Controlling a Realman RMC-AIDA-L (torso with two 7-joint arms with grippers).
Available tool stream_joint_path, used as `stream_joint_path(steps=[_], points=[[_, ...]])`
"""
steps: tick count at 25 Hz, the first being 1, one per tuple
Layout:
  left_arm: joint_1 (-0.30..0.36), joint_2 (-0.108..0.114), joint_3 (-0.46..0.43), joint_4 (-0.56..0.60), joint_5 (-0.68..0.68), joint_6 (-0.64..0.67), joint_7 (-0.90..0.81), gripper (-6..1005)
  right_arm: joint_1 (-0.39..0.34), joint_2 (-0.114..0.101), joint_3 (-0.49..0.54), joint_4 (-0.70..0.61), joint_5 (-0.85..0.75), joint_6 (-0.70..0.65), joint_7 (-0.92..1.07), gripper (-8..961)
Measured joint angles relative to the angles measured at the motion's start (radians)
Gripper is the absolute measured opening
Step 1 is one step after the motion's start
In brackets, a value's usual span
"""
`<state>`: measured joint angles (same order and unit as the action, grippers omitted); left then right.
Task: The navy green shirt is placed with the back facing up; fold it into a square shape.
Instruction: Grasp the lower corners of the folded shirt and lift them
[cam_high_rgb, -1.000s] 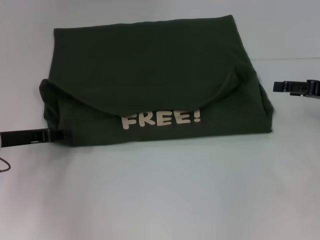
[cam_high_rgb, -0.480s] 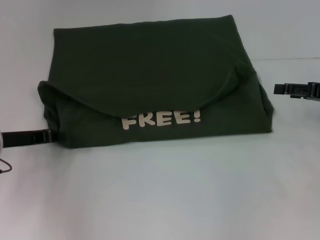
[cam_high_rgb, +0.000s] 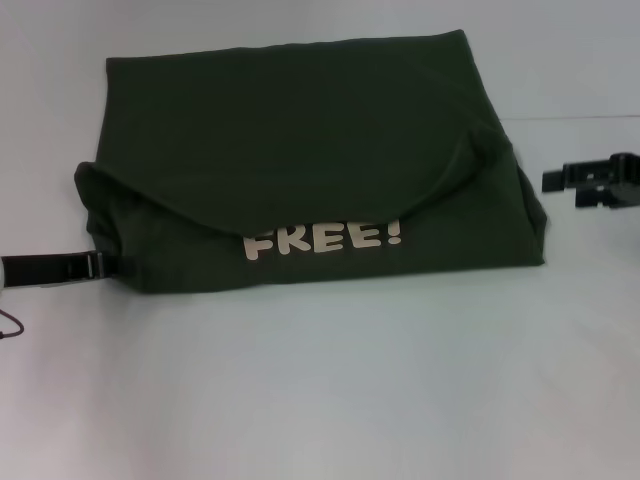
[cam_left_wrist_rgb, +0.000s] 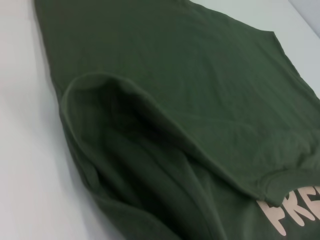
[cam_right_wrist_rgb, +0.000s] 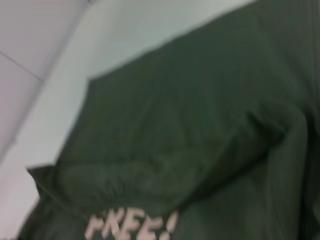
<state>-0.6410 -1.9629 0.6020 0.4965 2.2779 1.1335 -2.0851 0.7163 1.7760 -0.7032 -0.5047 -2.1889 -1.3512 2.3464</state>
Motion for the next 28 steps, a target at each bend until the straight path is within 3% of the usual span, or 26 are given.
stream_joint_path(steps=[2, 5, 20, 28], points=[[-0.003, 0.001, 0.0, 0.0, 0.0, 0.002, -0.003, 15, 0.025, -0.01, -0.031, 0.0, -0.056, -0.009, 0.059, 841], [-0.007, 0.002, 0.001, 0.001, 0.0, 0.002, -0.004, 15, 0.052, -0.007, -0.042, 0.0, -0.131, -0.001, 0.099, 839], [-0.017, 0.004, 0.001, -0.003, 0.0, 0.003, -0.006, 14, 0.072, 0.078, -0.104, 0.013, -0.214, 0.19, 0.092, 839], [-0.017, 0.004, 0.0, -0.006, 0.0, 0.003, -0.006, 14, 0.073, 0.109, -0.142, 0.039, -0.215, 0.268, 0.076, 838]])
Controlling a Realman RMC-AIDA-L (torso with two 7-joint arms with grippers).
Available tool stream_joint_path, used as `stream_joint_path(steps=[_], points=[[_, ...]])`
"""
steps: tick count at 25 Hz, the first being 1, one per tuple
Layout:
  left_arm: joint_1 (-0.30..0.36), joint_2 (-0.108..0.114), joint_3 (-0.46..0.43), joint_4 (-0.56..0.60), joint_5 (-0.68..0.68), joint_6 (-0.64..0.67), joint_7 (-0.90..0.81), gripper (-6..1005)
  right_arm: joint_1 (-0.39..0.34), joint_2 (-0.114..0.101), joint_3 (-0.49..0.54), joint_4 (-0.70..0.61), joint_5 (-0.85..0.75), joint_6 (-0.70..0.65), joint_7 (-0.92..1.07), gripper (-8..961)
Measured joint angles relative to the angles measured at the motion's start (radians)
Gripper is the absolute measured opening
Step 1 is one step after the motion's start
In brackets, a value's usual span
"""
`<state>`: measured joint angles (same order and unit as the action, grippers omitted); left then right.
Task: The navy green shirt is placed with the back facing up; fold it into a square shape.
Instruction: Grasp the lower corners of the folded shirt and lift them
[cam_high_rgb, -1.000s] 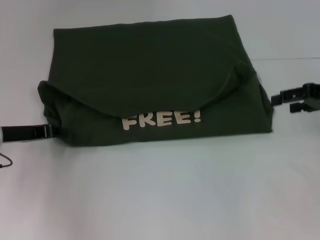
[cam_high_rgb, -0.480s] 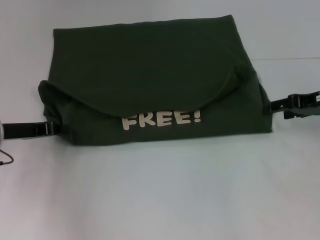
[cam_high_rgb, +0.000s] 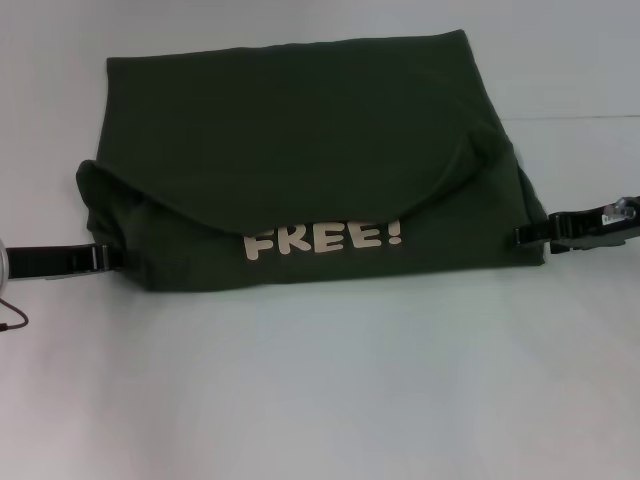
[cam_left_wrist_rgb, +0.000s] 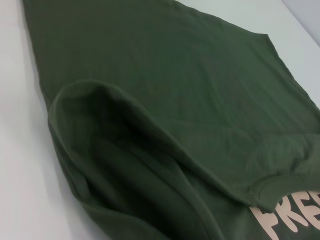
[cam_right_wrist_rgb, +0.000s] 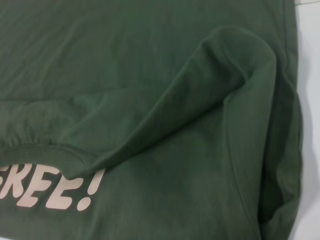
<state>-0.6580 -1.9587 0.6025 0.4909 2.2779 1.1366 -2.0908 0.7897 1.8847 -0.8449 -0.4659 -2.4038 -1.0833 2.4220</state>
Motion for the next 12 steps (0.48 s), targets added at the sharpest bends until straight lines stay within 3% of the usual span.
stream_joint_path(steps=[12], points=[[0.0, 0.0, -0.002, 0.0, -0.001, 0.003, -0.001, 15, 0.002, 0.029, -0.002, 0.003, 0.0, 0.043, -0.033, 839]])
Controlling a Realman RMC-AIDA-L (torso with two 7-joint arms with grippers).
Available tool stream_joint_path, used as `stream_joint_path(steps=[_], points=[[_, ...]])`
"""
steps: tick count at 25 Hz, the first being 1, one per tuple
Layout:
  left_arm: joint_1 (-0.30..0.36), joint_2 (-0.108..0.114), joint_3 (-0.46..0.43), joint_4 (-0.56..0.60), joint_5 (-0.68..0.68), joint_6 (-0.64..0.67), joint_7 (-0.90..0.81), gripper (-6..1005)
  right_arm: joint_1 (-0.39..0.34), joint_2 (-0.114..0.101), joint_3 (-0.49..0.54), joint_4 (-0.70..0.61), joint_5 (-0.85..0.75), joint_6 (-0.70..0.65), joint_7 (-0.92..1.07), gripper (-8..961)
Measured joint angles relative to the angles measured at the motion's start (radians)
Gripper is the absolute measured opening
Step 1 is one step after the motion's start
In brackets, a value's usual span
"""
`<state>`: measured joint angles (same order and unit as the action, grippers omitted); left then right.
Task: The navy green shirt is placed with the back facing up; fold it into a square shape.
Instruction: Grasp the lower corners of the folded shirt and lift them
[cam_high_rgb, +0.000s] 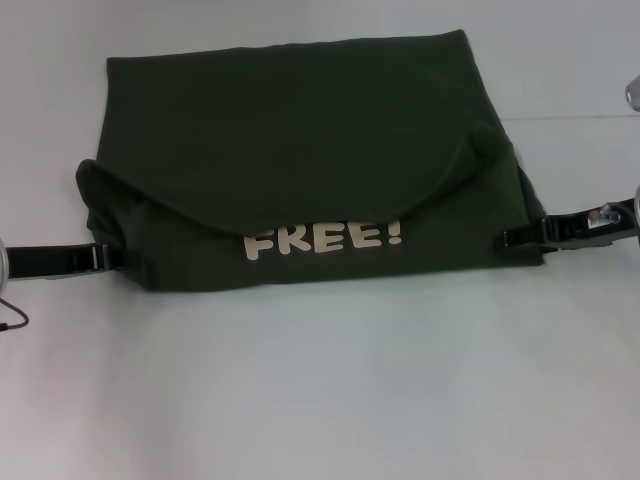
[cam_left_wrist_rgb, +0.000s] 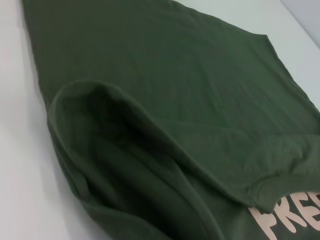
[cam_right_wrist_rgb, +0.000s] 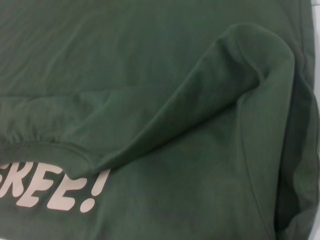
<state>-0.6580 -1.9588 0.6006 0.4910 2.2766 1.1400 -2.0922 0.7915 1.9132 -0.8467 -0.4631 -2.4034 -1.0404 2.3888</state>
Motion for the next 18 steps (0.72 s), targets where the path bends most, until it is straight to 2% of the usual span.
stream_joint_path(steps=[9, 17, 18], points=[[0.0, 0.0, -0.004, 0.003, 0.0, 0.014, 0.0, 14, 0.001, 0.015, -0.003, 0.007, 0.0, 0.034, -0.018, 839], [0.0, 0.001, -0.005, 0.004, -0.001, 0.015, 0.0, 14, 0.006, 0.016, -0.009, 0.025, 0.0, 0.05, -0.027, 824], [0.0, 0.001, -0.005, 0.004, -0.001, 0.015, 0.0, 14, 0.006, 0.016, -0.01, 0.025, 0.0, 0.051, -0.027, 707]])
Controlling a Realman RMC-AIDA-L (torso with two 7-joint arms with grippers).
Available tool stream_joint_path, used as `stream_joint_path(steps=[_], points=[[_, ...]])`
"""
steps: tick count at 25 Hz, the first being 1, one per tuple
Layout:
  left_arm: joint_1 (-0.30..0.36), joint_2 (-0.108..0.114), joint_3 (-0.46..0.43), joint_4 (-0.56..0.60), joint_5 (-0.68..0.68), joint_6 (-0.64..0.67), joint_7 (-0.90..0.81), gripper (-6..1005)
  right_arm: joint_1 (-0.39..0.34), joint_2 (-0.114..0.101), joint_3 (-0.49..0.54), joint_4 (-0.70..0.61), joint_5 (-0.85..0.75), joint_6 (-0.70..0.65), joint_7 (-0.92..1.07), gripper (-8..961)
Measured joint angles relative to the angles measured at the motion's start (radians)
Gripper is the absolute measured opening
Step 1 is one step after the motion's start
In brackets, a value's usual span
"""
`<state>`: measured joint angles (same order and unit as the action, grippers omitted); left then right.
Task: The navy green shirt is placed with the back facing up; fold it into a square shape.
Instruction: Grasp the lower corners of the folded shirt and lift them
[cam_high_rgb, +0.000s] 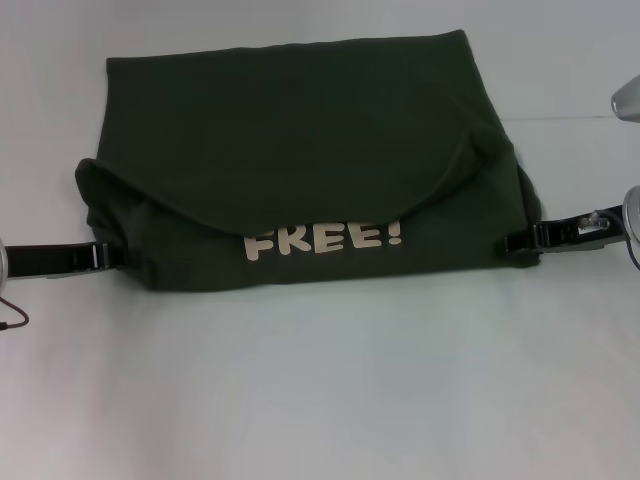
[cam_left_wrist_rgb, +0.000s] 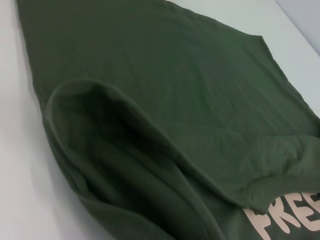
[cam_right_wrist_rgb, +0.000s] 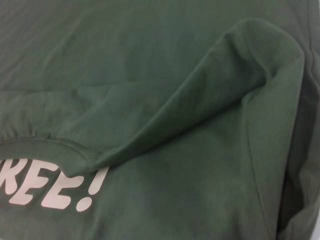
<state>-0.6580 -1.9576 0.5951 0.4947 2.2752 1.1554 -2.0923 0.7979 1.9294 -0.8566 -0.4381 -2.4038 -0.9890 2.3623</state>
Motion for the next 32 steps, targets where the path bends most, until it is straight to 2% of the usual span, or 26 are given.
stream_joint_path(steps=[1, 7, 18, 23, 28, 32], points=[[0.0, 0.0, 0.0, 0.0, 0.0, 0.0, 0.0, 14, 0.0, 0.0, -0.001, 0.0, 0.0, 0.001, 0.0, 590], [0.0, 0.0, 0.0, 0.001, -0.002, 0.001, 0.0, 15, 0.0, 0.0, -0.007, 0.0, 0.0, 0.007, 0.0, 417], [0.0, 0.0, 0.0, 0.001, -0.005, 0.002, 0.0, 14, -0.003, 0.0, -0.018, 0.0, -0.002, 0.018, -0.014, 378], [0.0, 0.0, 0.0, 0.001, -0.005, 0.003, 0.0, 15, -0.005, 0.0, -0.019, 0.001, -0.002, 0.019, -0.014, 167], [0.0, 0.0, 0.0, 0.002, -0.005, 0.009, 0.0, 15, -0.008, -0.006, -0.014, -0.003, -0.001, 0.012, -0.015, 33], [0.0, 0.008, -0.003, 0.009, -0.004, 0.045, -0.009, 14, -0.014, -0.023, 0.0, -0.015, 0.007, -0.036, -0.015, 36]])
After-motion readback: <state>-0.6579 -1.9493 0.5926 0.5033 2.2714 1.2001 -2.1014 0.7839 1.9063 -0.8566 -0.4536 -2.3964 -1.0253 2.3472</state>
